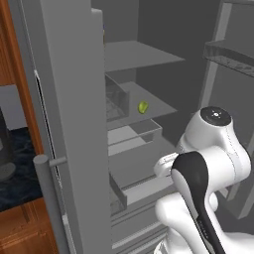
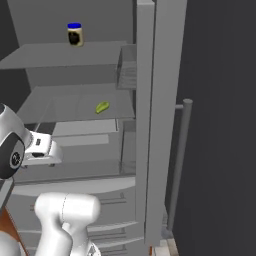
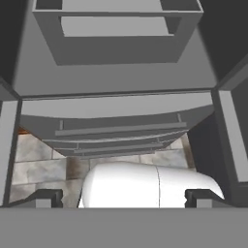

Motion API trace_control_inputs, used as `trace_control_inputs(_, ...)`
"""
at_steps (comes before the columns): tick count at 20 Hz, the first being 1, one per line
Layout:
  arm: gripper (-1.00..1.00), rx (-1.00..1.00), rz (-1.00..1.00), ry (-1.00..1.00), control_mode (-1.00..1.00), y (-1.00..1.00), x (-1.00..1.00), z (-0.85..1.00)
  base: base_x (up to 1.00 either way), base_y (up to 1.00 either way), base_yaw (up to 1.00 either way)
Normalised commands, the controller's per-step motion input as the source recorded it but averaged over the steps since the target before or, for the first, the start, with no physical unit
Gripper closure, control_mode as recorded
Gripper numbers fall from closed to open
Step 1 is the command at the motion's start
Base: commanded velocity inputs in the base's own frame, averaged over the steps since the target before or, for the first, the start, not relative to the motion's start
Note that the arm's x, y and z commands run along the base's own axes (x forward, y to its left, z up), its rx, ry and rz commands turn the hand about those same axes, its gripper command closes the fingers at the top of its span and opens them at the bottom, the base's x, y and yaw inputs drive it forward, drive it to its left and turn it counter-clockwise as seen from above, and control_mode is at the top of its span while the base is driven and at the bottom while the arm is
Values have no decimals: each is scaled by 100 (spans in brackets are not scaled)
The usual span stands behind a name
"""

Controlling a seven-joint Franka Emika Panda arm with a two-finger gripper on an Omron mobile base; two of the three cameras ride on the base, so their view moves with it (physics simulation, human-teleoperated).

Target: Pick the mango and orange from the fridge and place them on the plate next to the blender to make a fruit smoothie.

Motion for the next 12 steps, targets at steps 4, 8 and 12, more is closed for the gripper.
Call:
trace_control_inputs(4,-100,0,0,0,100,0,0,0,60,-7,0)
trace_control_inputs(8,-100,1,-11,-8,-100,-22,81,2,0,0,0)
trace_control_inputs(12,-100,0,-23,-17,-100,-1,86,33,0,0,0)
